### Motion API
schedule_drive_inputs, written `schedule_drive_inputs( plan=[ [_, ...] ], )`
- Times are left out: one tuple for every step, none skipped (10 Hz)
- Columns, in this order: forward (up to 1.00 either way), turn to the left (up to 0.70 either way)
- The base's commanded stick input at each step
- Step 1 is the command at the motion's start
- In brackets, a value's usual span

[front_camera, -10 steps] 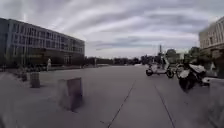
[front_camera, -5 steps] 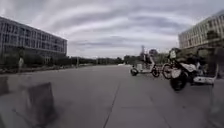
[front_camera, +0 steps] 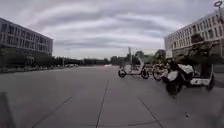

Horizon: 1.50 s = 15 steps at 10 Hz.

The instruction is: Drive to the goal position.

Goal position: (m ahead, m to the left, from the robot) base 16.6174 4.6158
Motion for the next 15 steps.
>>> schedule_drive_inputs(
  plan=[
    [0.85,-0.24],
    [0.85,-0.32],
    [0.85,0.00],
    [0.85,0.00],
    [0.85,0.00],
    [0.85,0.00],
    [0.85,0.00],
    [0.85,0.13],
    [0.85,0.34],
    [0.85,0.34],
    [0.85,0.34],
    [0.85,0.34],
    [0.85,0.00],
    [0.85,0.00],
    [0.85,0.00]
  ],
)
